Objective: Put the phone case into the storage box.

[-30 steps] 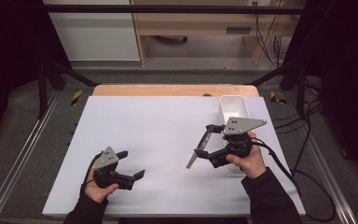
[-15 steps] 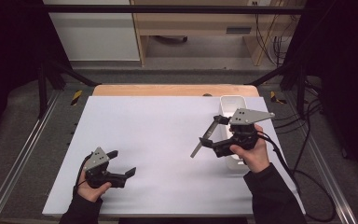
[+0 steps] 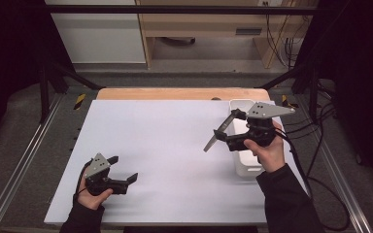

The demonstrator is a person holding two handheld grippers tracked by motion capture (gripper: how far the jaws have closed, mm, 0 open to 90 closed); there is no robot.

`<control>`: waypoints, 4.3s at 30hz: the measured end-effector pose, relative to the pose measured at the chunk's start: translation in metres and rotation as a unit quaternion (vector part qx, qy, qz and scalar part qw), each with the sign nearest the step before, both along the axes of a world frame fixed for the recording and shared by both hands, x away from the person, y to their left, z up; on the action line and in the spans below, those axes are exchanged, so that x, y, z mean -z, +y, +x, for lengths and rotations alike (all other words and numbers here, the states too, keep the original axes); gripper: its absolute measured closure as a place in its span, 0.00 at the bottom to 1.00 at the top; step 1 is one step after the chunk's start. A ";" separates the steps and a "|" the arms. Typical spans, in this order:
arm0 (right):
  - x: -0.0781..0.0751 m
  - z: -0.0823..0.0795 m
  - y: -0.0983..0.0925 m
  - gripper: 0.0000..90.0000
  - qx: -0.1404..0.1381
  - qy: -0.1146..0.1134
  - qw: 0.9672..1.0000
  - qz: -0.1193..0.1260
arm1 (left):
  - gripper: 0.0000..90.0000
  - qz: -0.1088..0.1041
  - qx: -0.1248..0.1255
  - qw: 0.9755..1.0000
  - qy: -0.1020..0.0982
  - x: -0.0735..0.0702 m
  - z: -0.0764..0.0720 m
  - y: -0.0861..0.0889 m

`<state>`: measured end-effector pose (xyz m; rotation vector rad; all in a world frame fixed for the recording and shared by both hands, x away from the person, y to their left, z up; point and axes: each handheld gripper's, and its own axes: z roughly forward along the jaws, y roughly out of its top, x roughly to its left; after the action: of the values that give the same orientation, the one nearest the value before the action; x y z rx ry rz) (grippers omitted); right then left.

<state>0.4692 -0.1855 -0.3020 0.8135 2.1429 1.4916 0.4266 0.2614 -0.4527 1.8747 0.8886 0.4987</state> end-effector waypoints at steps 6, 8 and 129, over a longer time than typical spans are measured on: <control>-0.006 0.003 -0.003 0.13 0.013 -0.002 1.000 0.003 | 0.01 -0.001 -0.009 1.000 -0.001 0.001 0.001 0.005; -0.008 0.005 -0.005 0.13 0.018 -0.003 1.000 0.003 | 0.01 -0.002 -0.013 1.000 -0.001 0.001 0.001 0.006; 0.072 0.167 -0.037 0.13 0.359 0.086 0.928 -0.050 | 0.01 0.025 0.002 1.000 0.001 0.010 0.006 0.002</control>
<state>0.6363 -0.2226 -0.3740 1.5234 1.7072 0.9417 0.4326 0.2638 -0.4624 1.9231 0.8805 0.5205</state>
